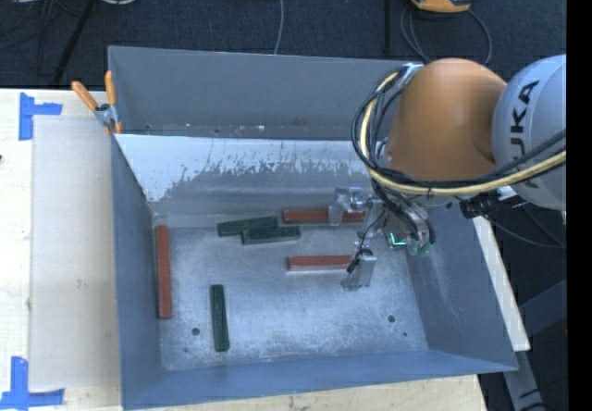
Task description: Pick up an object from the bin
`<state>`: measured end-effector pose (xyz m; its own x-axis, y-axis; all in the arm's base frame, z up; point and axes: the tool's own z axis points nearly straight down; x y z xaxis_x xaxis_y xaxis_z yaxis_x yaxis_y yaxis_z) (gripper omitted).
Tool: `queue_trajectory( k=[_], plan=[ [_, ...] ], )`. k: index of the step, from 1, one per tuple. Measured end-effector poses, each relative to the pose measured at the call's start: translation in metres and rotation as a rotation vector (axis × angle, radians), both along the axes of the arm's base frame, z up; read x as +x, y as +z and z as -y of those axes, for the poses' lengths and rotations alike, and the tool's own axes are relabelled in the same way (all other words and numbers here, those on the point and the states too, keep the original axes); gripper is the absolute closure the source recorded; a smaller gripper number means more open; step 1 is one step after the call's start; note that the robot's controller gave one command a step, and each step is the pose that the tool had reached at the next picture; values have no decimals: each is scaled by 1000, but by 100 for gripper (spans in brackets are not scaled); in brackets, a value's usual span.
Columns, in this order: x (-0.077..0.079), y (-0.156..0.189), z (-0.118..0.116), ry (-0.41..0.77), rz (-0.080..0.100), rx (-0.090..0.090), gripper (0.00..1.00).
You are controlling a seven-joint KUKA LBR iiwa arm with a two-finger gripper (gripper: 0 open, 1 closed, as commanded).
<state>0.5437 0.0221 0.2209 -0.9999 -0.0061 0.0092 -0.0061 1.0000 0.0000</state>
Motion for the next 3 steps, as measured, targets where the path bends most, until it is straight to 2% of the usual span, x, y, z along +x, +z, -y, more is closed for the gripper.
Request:
queue_trajectory(
  k=[1,2,3],
  plan=[
    [43,-111,0,-4,2,0,0],
    [43,-151,7,68,15,0,0],
    [44,-148,7,67,18,0,100]
  ],
)
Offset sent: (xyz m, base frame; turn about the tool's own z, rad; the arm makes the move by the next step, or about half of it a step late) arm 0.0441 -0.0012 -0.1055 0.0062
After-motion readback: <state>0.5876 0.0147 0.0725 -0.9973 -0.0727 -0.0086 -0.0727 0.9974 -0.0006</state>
